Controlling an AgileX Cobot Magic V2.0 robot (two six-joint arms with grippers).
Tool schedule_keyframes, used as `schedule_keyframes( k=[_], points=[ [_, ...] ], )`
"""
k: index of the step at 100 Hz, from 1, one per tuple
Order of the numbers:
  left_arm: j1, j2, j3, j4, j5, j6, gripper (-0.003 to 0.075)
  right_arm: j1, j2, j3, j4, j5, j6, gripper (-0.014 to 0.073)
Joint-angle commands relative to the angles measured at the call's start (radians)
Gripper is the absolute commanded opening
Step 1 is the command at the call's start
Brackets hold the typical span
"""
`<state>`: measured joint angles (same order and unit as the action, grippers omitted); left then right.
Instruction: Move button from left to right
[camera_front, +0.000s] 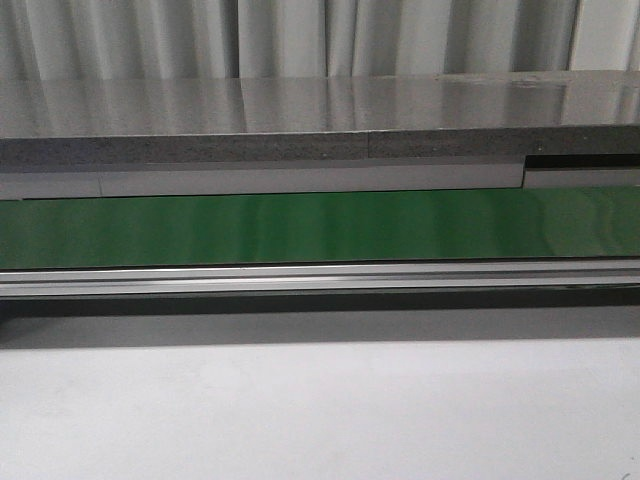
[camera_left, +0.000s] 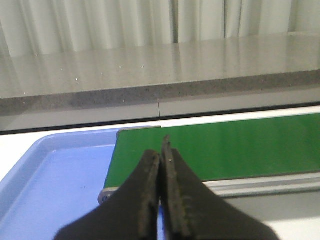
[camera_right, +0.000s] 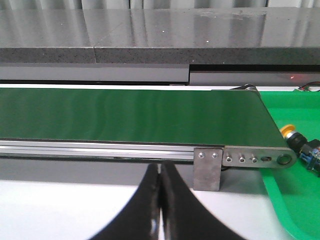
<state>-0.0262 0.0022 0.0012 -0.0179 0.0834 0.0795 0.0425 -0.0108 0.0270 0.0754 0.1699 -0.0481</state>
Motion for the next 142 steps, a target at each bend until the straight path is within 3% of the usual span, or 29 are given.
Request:
schedule_keyframes(
  k=[1,142],
  points=[
    [0.006,-0.02,0.019,-0.006,-0.098,-0.026,-0.002,0.002,-0.02,-0.015,-0.008,-0.082,-0.003,-0.0067],
    [0.006,-0.038,0.034,-0.006,-0.097,-0.042,-0.002,0.002,-0.02,-0.015,-0.008,-0.082,-0.003,-0.0067]
  ],
)
